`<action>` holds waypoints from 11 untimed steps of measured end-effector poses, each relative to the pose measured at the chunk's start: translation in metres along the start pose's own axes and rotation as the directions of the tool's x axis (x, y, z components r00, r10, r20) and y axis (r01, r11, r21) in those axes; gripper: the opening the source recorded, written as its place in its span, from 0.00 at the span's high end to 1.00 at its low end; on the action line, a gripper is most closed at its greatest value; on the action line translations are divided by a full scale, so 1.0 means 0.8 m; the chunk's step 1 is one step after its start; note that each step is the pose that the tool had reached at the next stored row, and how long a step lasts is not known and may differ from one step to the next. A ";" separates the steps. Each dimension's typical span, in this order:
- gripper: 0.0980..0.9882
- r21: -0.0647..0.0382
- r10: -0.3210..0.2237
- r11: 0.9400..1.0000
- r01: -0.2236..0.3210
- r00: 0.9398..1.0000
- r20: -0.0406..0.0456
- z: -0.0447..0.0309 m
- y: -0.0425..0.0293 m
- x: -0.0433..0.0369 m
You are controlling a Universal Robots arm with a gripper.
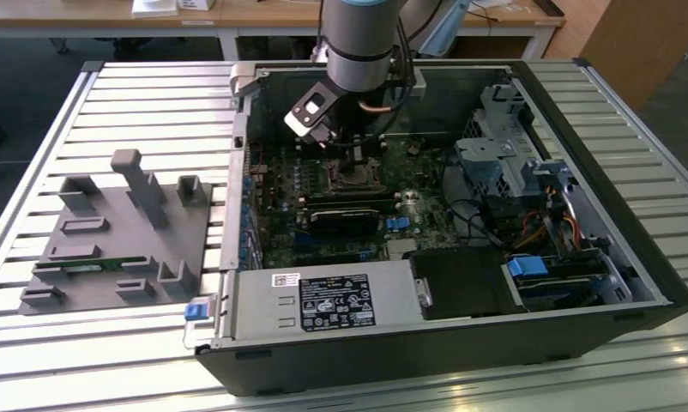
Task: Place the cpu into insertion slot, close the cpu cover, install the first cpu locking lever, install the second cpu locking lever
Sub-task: 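Close the cpu cover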
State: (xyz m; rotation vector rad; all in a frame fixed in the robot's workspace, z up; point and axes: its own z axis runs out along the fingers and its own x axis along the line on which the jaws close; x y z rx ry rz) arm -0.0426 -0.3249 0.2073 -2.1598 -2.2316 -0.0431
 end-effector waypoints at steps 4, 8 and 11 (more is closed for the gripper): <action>0.98 0.000 0.000 1.000 0.000 1.000 0.000 -0.0001 0.0050 0.000; 0.98 0.000 0.000 1.000 0.000 1.000 0.000 -0.0002 0.0117 0.000; 0.98 0.000 0.000 1.000 0.000 1.000 0.000 -0.0002 0.0161 -0.001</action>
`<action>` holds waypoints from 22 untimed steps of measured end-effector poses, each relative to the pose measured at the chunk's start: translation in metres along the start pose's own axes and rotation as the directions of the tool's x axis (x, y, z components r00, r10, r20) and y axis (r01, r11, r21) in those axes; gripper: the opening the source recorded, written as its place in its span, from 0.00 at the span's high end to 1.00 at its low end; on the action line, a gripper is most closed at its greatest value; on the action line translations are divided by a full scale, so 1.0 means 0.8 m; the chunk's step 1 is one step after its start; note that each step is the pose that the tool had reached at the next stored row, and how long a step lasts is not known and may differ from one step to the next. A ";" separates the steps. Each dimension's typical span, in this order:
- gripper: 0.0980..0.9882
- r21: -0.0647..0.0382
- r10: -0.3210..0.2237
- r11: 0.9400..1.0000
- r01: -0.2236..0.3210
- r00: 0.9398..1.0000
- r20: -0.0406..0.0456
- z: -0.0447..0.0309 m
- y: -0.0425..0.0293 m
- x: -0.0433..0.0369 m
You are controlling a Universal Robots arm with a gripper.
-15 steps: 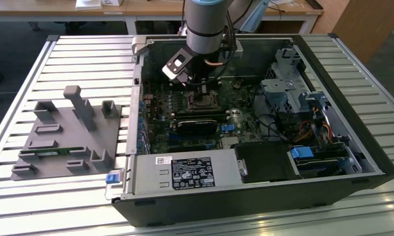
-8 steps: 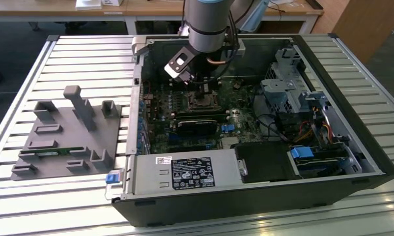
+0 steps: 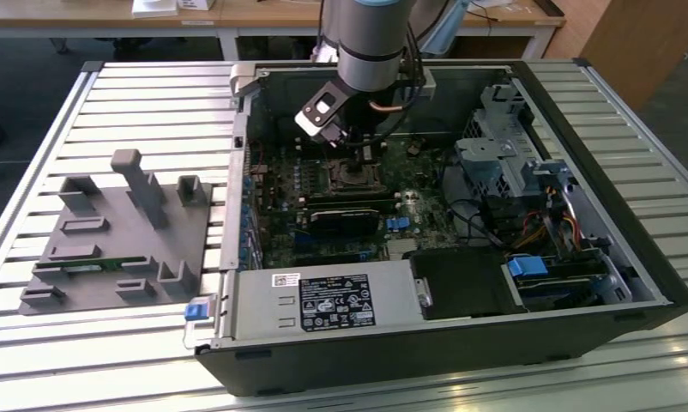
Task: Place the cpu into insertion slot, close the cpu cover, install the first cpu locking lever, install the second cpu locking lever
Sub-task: 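Close the cpu cover, then install the first cpu locking lever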
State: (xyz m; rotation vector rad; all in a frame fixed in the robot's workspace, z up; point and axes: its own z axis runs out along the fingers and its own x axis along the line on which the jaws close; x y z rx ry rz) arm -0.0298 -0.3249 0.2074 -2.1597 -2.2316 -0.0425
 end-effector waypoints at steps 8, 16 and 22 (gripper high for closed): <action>0.98 0.000 0.000 1.000 0.000 1.000 0.000 -0.0007 0.0033 0.000; 0.98 0.000 0.000 1.000 0.000 1.000 0.000 -0.0063 0.0033 0.000; 0.98 0.000 0.000 1.000 0.000 1.000 0.000 -0.0108 0.0032 0.000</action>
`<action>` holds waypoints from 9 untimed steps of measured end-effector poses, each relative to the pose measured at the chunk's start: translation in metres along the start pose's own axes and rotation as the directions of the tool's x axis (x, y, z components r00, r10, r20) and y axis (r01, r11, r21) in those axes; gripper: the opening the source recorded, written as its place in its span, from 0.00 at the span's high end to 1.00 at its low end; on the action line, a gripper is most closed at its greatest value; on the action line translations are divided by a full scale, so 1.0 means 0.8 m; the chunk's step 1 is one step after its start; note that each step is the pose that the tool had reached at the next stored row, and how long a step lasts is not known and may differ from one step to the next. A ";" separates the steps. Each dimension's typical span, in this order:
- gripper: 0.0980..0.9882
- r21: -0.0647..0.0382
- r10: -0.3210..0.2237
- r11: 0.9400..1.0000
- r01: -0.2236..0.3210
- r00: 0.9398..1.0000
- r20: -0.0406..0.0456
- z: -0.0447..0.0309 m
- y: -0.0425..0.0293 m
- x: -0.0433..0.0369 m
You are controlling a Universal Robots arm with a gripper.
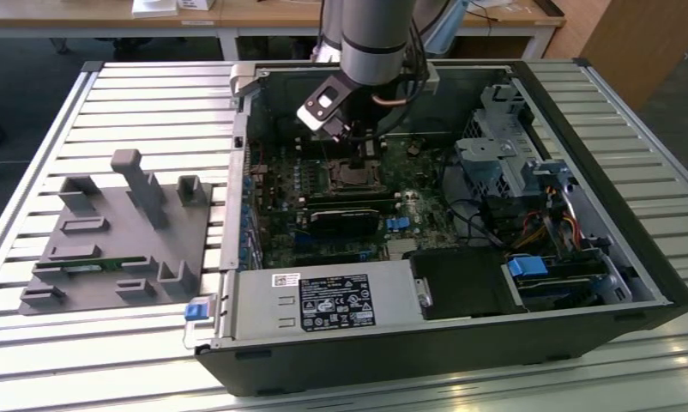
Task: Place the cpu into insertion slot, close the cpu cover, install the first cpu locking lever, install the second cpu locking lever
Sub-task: 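Install the first cpu locking lever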
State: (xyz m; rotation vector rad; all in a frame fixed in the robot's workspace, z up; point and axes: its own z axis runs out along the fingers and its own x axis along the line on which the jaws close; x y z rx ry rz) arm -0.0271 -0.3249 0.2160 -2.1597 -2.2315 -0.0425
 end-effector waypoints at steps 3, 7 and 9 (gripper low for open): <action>0.98 0.000 0.000 1.000 0.000 1.000 0.000 -0.0019 0.0000 0.000; 0.98 0.000 0.000 1.000 0.000 1.000 0.000 -0.0031 0.0000 0.000; 0.98 0.000 0.000 1.000 0.000 1.000 0.000 -0.0039 0.0000 0.000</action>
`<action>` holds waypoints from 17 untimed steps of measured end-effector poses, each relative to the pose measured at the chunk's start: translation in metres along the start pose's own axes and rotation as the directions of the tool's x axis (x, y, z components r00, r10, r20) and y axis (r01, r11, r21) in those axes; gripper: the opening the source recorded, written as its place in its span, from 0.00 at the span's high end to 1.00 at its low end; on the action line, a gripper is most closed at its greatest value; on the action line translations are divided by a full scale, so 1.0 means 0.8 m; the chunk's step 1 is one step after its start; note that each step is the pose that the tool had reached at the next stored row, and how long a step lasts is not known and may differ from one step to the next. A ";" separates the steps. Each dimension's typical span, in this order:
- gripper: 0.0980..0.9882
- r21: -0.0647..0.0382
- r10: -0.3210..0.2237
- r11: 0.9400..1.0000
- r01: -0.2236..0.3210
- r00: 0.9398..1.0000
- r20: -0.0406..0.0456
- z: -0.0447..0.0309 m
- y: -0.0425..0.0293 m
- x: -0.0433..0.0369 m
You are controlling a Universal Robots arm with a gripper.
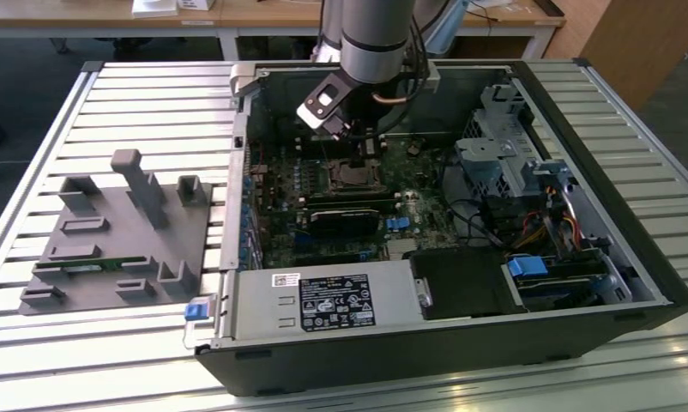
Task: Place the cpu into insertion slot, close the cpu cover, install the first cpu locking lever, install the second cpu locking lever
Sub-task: 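Install the first cpu locking lever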
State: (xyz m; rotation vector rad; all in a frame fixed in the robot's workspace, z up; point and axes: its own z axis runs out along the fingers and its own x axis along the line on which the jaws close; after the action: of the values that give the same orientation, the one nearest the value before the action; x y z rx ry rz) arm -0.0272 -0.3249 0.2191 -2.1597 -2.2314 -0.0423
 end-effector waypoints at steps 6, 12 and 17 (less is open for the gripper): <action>0.98 0.000 0.000 1.000 0.000 1.000 0.000 -0.0032 0.0000 0.000; 0.98 0.000 0.000 1.000 0.000 1.000 0.000 -0.0072 0.0000 0.000; 0.98 0.000 0.000 1.000 0.000 1.000 0.000 -0.0096 0.0000 0.000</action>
State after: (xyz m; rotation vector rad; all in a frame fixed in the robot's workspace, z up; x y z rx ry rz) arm -0.0271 -0.3249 0.2268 -2.1597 -2.2315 -0.0425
